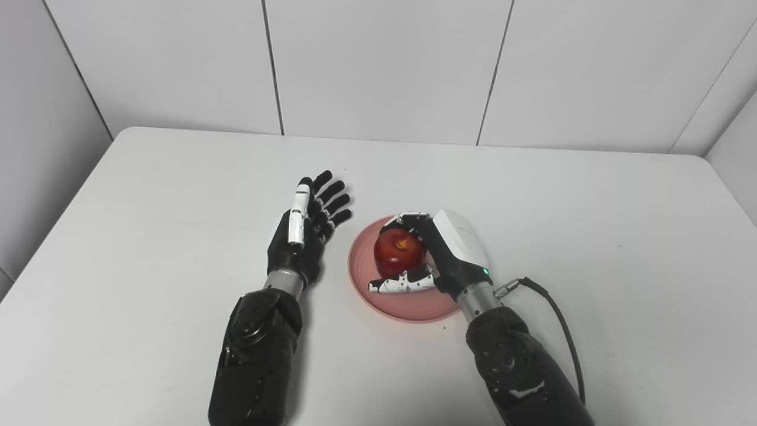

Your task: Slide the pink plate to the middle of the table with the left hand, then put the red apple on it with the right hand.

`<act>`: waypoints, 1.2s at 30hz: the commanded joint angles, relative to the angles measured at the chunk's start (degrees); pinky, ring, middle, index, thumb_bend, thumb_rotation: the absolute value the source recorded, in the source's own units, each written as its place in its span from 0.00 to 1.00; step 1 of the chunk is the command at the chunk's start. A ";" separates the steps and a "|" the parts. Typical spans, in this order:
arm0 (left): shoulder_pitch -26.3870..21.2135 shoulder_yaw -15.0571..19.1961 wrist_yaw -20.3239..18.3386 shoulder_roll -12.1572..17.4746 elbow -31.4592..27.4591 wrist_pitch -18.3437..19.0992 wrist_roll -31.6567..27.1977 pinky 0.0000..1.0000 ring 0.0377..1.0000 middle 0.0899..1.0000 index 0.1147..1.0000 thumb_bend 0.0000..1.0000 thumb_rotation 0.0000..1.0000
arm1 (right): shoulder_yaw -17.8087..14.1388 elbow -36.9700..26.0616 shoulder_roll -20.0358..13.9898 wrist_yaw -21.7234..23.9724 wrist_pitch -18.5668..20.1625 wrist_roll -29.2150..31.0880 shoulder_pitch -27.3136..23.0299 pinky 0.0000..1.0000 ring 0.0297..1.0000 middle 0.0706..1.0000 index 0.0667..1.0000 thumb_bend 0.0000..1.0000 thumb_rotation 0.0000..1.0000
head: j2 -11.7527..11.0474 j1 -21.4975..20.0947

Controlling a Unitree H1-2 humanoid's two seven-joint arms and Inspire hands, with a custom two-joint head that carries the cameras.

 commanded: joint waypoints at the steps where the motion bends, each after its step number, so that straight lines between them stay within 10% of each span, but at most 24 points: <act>1: -0.94 -0.19 0.30 -0.56 -0.65 0.86 0.05 0.83 0.84 0.84 0.83 0.38 1.00 | -0.73 -2.27 0.59 -0.77 -1.30 -0.29 -1.44 0.38 0.45 0.50 0.45 0.52 0.14 | 0.05 0.05; 3: -0.94 -0.20 0.27 -0.54 -0.59 0.73 0.09 0.83 0.84 0.84 0.83 0.38 1.00 | -0.82 -2.40 0.60 -0.62 -1.08 -0.31 -1.40 0.41 0.48 0.53 0.45 0.52 0.15 | 0.05 0.05; 4: -0.93 -0.21 0.25 -0.53 -0.59 0.74 0.08 0.83 0.84 0.84 0.83 0.38 1.00 | -0.85 -2.47 0.57 -0.53 -1.03 -0.31 -1.39 0.43 0.50 0.55 0.52 0.80 0.17 | 0.05 0.05; 8: -0.94 -0.22 0.07 -0.45 -0.57 0.71 -0.03 0.83 0.84 0.84 0.83 0.38 1.00 | -0.91 -2.76 0.52 -0.28 -0.89 -0.46 -1.36 0.46 0.52 0.57 0.57 0.96 0.22 | 0.07 0.05; 36: -0.90 -0.11 0.15 -0.57 -0.47 0.55 -0.02 0.83 0.84 0.84 0.83 0.39 1.00 | -1.93 -6.77 -0.20 4.70 1.11 -2.26 -0.93 0.79 0.85 0.86 0.86 1.00 0.46 | -0.17 -0.33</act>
